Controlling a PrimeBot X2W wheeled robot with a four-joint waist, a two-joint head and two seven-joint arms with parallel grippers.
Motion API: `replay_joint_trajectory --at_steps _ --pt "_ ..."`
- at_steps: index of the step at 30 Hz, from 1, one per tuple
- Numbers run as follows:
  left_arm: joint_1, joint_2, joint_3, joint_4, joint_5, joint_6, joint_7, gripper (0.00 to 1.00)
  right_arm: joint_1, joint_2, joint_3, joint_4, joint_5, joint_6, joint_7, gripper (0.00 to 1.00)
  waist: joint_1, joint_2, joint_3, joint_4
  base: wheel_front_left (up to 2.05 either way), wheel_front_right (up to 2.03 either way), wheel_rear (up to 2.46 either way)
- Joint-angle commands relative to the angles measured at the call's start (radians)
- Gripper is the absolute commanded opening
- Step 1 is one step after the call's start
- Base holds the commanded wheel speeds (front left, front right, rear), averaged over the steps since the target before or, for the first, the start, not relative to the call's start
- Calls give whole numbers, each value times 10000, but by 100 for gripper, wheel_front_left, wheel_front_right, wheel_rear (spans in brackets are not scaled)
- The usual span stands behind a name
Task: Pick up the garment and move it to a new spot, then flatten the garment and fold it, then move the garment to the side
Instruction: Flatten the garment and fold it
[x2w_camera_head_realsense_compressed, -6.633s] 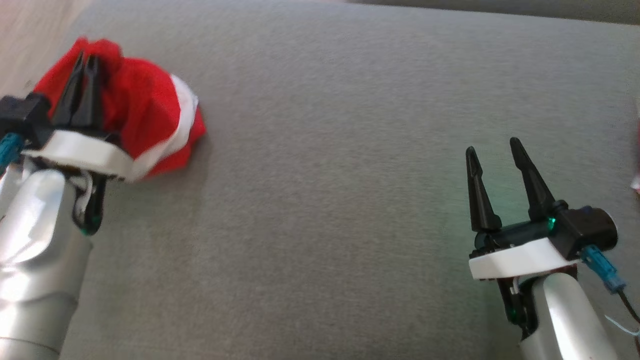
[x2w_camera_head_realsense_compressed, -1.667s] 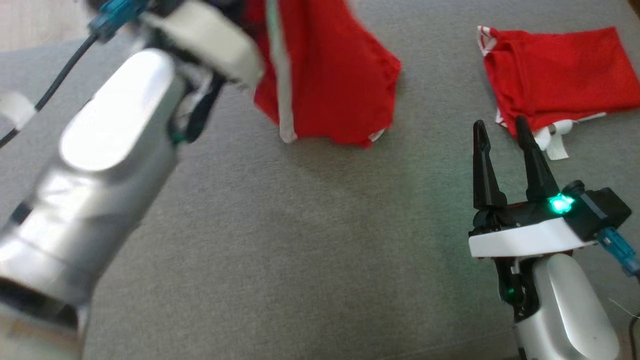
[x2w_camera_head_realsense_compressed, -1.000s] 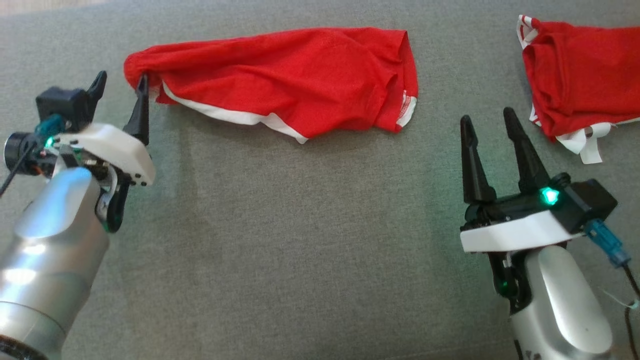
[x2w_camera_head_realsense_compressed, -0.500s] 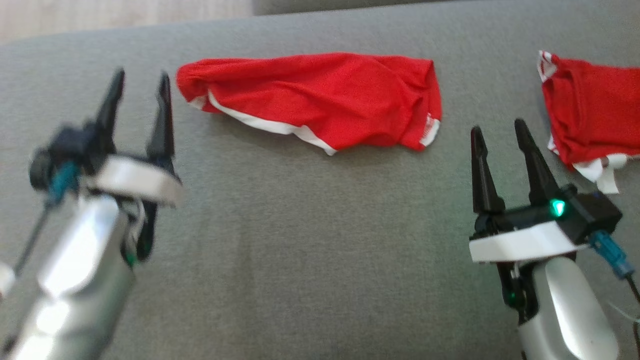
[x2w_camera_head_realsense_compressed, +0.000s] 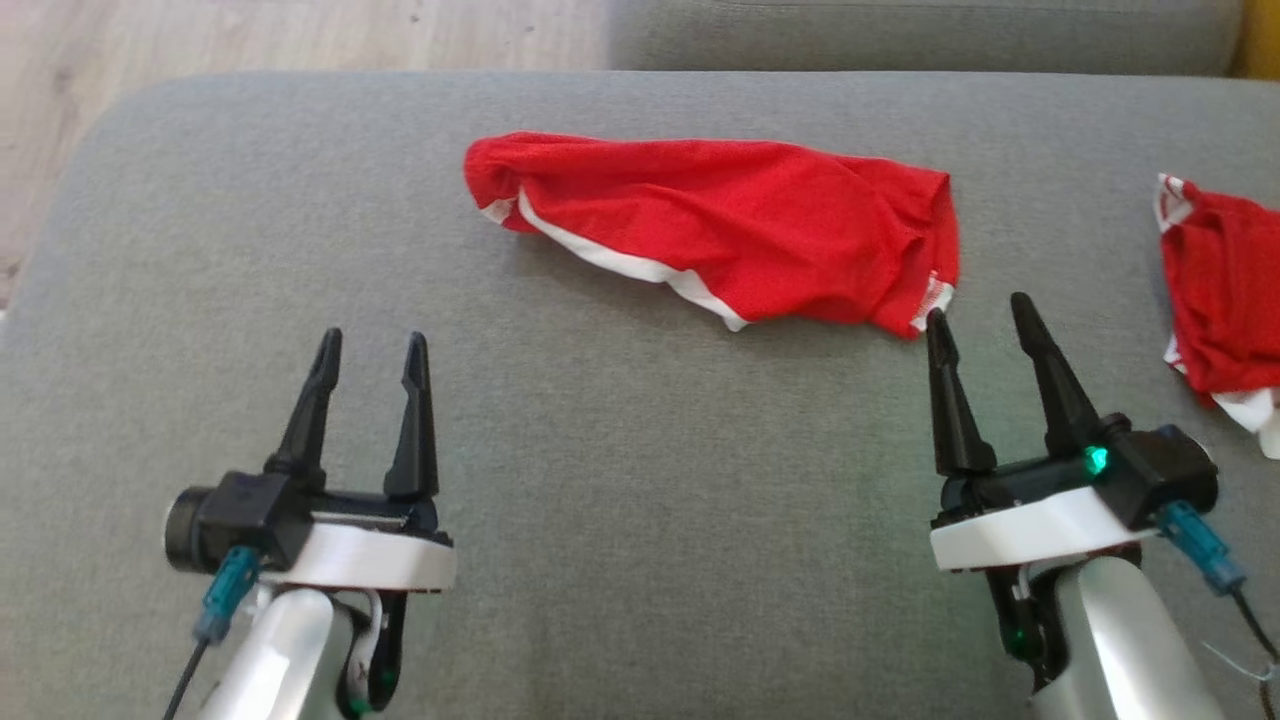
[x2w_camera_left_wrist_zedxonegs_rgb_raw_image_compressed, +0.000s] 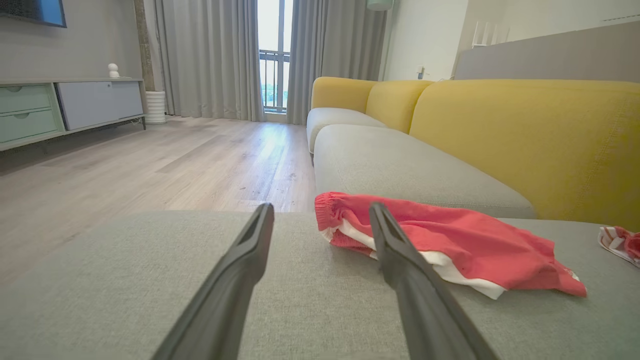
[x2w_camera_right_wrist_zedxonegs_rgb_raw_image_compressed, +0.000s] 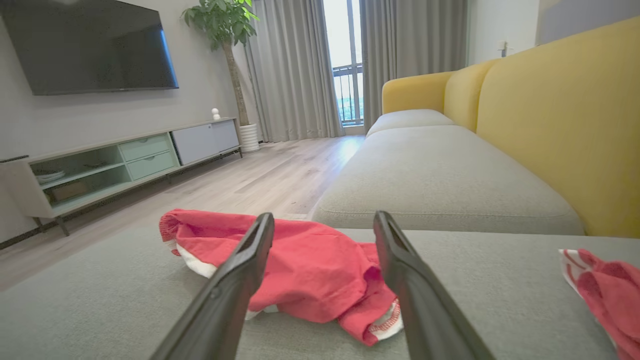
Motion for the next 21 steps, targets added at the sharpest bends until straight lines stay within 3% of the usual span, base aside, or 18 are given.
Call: replay_joint_trajectory --at_steps 1,5,11,21 --pt "-385 72 477 -300 109 -43 -50 100 -238 -20 260 -279 -68 -7 -109 100 2 -1 29 92 0 0 0" --pt "-361 -302 669 -181 442 -373 -50 100 -479 -20 718 289 -364 -7 41 100 2 -1 197 426 0 0 0" --pt "-416 -894 1069 -103 783 -842 -51 100 -1410 -20 1585 1872 -644 -7 1316 100 2 -1 585 992 0 0 0" --pt "-597 -1539 1359 415 1178 -1427 -51 100 -3164 -20 1127 4428 -1042 -7 2575 100 2 -1 1142 1895 0 0 0"
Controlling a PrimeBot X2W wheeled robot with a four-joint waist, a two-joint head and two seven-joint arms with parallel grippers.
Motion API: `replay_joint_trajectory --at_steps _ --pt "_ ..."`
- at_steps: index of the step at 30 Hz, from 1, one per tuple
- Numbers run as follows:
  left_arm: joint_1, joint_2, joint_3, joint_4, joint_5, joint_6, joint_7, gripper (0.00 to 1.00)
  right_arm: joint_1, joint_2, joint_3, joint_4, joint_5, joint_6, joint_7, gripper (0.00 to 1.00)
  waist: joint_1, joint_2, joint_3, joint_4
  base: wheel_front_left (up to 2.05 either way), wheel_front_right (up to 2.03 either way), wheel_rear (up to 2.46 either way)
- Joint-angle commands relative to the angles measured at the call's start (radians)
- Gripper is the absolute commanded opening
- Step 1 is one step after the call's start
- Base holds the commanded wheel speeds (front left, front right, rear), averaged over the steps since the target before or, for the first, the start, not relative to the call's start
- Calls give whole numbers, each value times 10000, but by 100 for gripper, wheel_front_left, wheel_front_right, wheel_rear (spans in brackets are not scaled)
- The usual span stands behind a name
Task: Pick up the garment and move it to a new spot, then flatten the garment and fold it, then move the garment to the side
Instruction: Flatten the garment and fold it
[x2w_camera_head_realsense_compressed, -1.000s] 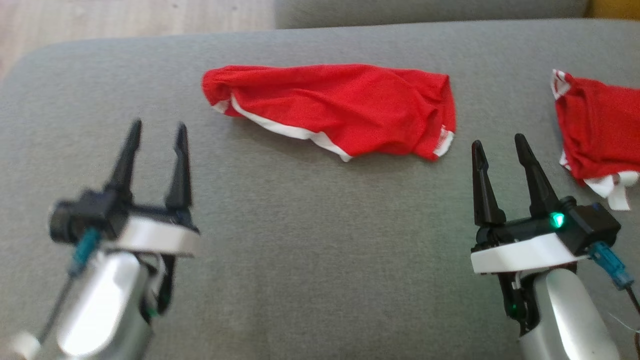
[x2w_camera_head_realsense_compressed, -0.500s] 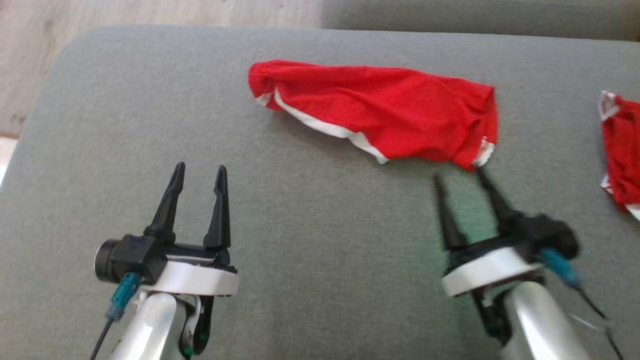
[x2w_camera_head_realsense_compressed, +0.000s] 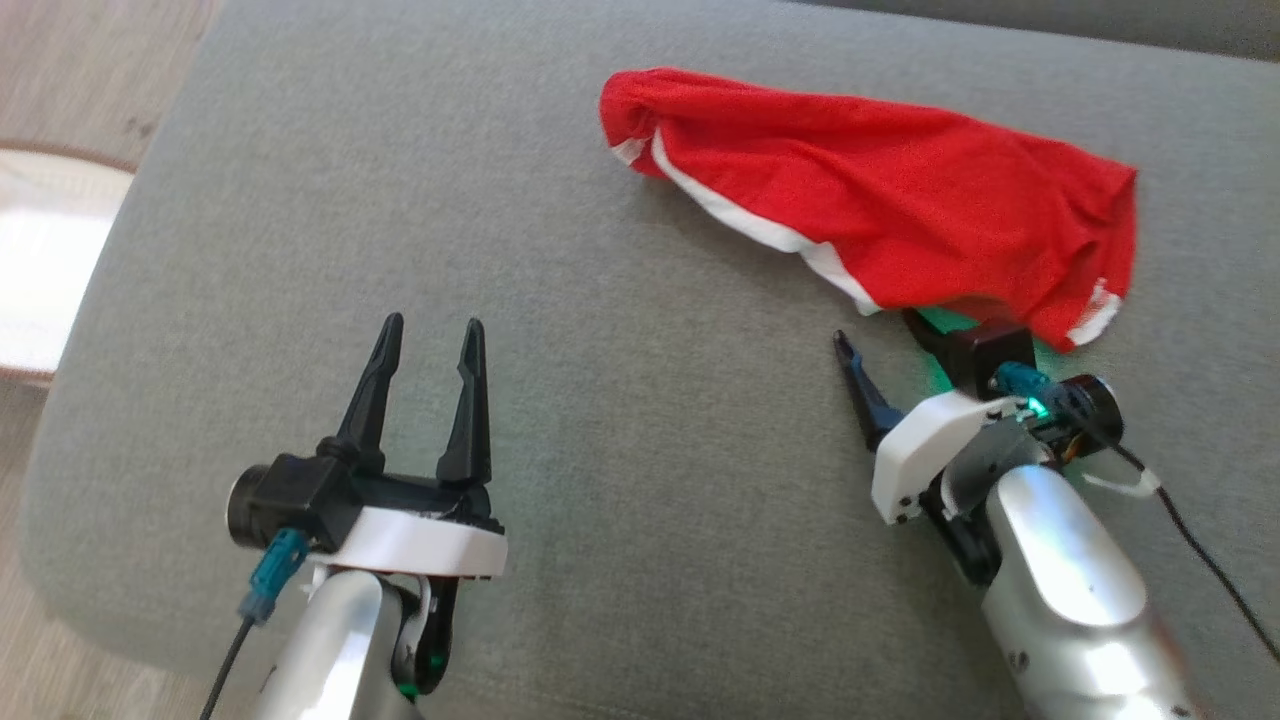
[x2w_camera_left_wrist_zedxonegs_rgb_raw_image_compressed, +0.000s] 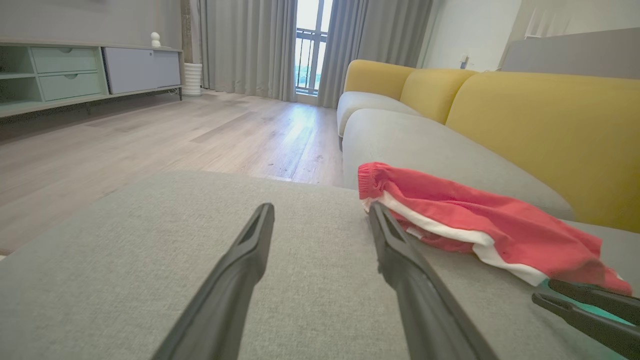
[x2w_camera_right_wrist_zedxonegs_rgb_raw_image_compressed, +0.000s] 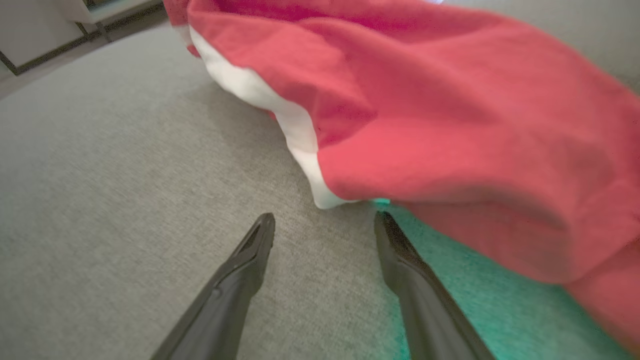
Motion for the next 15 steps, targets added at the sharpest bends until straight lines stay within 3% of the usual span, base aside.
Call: replay_joint_trajectory --at_steps 1,12,13,14,15 --pt "-396 17 407 -207 110 -58 -51 100 -427 22 59 -19 -136 -7 24 100 -1 0 223 221 0 0 0" --pt "-669 -121 440 38 99 -244 -51 100 -1529 22 -386 1205 -424 -7 -496 100 -1 0 578 488 0 0 0" --pt "-687 -122 430 47 50 -238 -51 100 -1575 22 -379 1284 -407 -7 -543 74 -1 0 578 478 0 0 0" --pt "-700 -123 423 52 9 -223 -51 100 -1619 22 -362 1359 -393 -7 -589 13 -1 0 574 458 0 0 0" --pt "-706 -124 419 60 -20 -205 -51 100 -1657 22 -332 1424 -394 -7 -644 0 -1 0 559 426 0 0 0"
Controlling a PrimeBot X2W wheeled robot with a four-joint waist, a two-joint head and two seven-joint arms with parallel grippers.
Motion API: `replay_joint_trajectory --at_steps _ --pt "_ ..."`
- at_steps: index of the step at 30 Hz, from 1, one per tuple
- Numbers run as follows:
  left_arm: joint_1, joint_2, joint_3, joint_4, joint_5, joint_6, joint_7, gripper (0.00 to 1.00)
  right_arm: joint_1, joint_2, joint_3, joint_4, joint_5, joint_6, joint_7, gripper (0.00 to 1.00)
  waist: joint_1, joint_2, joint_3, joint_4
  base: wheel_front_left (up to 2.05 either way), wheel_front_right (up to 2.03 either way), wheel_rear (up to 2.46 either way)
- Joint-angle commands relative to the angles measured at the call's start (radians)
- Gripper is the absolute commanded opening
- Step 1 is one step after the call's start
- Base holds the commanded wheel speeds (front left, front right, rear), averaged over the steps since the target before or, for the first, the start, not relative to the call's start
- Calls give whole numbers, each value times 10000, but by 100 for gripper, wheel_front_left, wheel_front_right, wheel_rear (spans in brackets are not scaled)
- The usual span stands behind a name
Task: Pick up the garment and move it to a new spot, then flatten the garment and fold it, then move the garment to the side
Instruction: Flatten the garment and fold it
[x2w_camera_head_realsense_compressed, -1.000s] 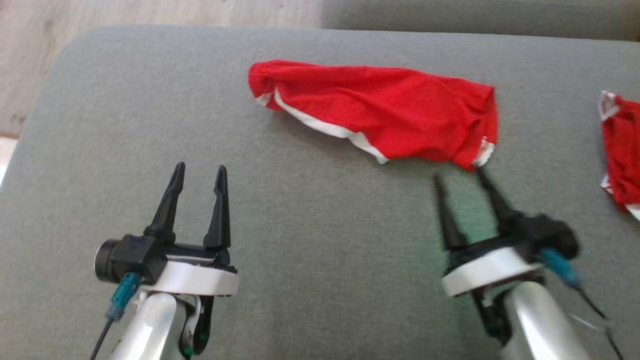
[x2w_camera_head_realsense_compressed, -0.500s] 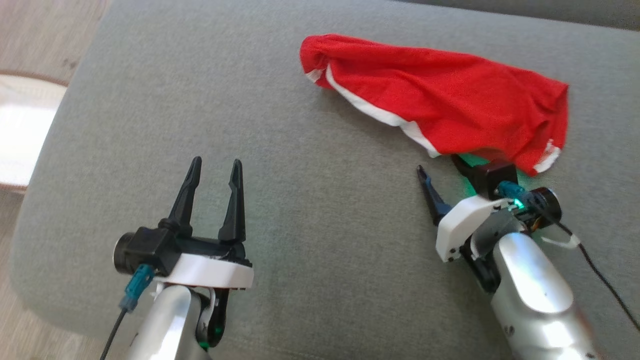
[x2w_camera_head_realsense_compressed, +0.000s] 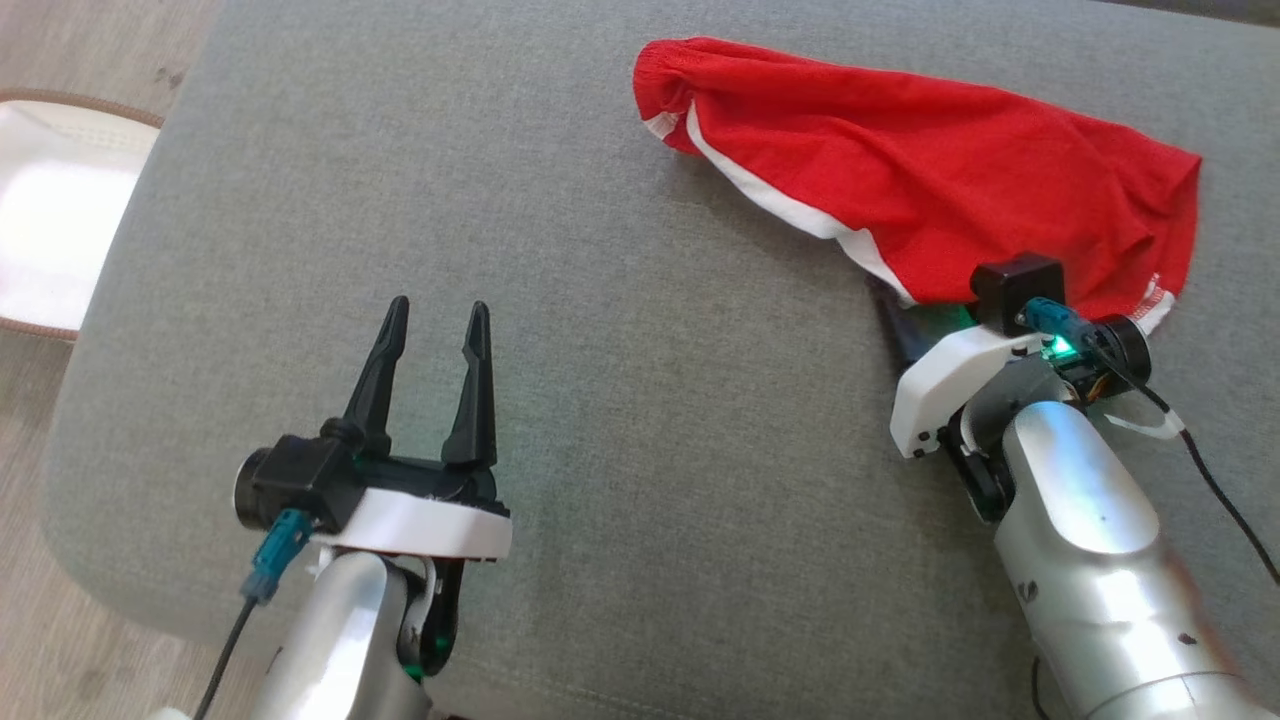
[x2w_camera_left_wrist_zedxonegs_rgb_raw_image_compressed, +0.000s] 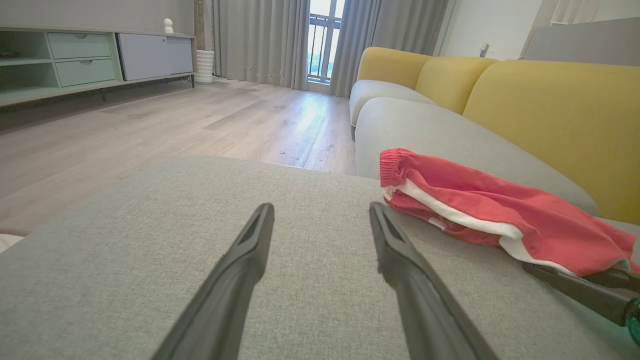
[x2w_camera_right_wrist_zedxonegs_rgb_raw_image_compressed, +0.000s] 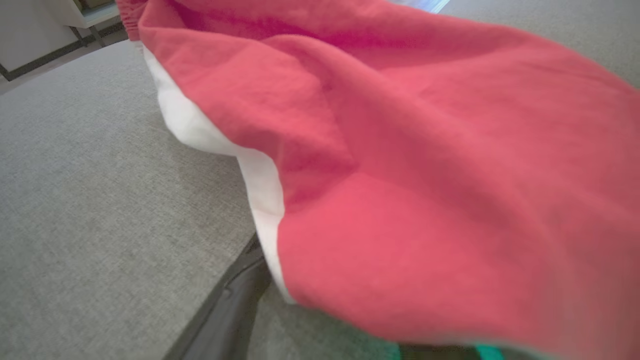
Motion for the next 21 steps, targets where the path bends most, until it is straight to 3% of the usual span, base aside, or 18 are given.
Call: replay_joint_trajectory --at_steps 1,12,21 --pt "-354 64 311 -256 -19 -8 -51 100 -170 65 263 -54 -21 -7 -150 0 -1 0 -45 -82 0 0 0" --pt "-158 62 448 -135 116 -14 -51 100 159 65 233 -171 77 -7 -610 0 -1 0 -697 -1064 0 0 0" --pt "318 61 659 -91 335 -72 -51 100 1317 65 -56 -1495 -502 -7 -32 0 -1 0 -1559 -2305 0 0 0"
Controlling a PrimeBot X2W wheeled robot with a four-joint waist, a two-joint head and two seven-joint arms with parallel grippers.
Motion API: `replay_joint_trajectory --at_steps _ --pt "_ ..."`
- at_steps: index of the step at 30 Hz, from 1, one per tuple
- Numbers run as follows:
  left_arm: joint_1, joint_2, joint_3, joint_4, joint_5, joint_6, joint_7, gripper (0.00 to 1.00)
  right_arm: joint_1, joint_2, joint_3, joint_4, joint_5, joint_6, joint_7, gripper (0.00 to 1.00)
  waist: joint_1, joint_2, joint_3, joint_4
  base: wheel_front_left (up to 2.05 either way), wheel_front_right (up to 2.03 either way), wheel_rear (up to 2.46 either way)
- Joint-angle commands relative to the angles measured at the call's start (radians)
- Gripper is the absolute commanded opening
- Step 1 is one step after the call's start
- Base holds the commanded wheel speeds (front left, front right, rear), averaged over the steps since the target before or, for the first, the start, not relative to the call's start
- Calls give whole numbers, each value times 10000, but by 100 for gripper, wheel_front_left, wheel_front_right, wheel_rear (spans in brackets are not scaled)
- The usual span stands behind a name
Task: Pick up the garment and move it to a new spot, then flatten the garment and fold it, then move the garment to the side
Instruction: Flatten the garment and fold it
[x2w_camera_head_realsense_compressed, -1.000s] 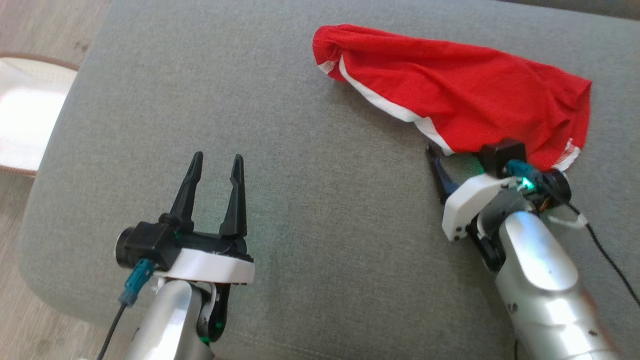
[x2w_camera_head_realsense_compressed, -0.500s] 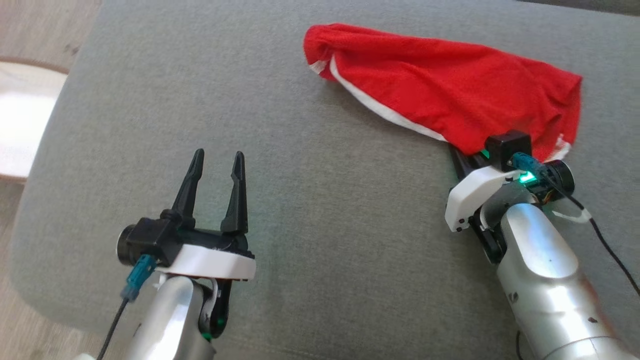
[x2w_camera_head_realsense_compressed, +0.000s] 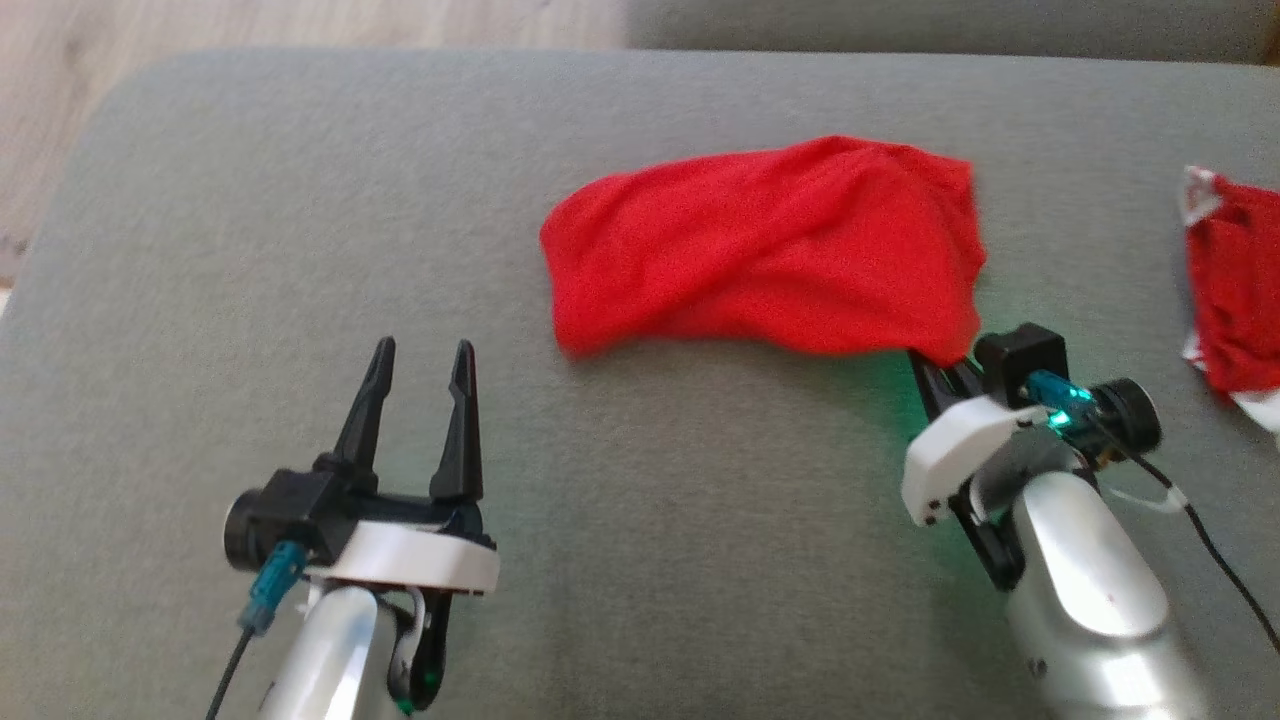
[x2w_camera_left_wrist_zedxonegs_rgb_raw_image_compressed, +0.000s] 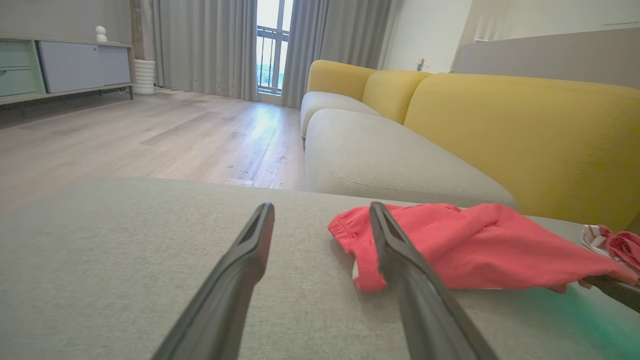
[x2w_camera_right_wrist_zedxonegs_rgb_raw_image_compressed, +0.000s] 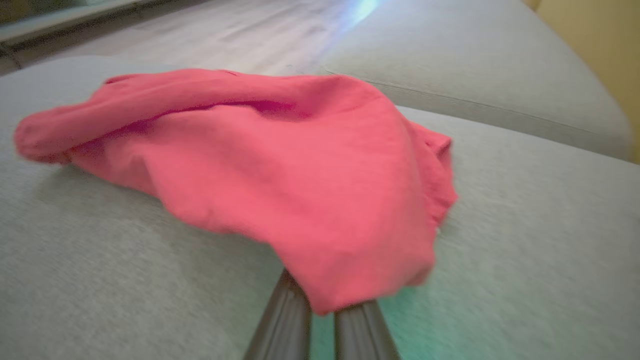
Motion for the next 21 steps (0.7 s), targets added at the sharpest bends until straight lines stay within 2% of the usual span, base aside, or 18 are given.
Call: replay_joint_trajectory --at_steps 1,9,14,18,20,21 --pt "-38 71 336 -273 71 -71 -51 100 142 66 13 -648 -236 -7 213 0 1 0 -421 -544 0 0 0" --pt "165 70 195 -345 33 -50 -51 100 1569 -48 -1242 -2852 -1580 -7 1814 0 1 0 -685 -1180 0 0 0" --pt "251 70 141 -329 68 -62 -51 100 2422 -276 -1651 -4200 -1829 -7 2874 0 1 0 -746 -1399 0 0 0" --pt "251 70 106 -319 52 -62 -51 100 2997 -280 -1777 -4800 -1698 -7 3450 0 1 0 -772 -1468 0 0 0" --pt "228 70 41 -316 33 -62 -51 100 3189 -269 -1811 -4928 -1698 -7 3468 100 1 0 -763 -1446 0 0 0" --pt "212 70 -1 -313 23 -64 -51 100 3257 -245 -1855 -4974 -1693 -7 3434 100 1 0 -762 -1423 0 0 0"
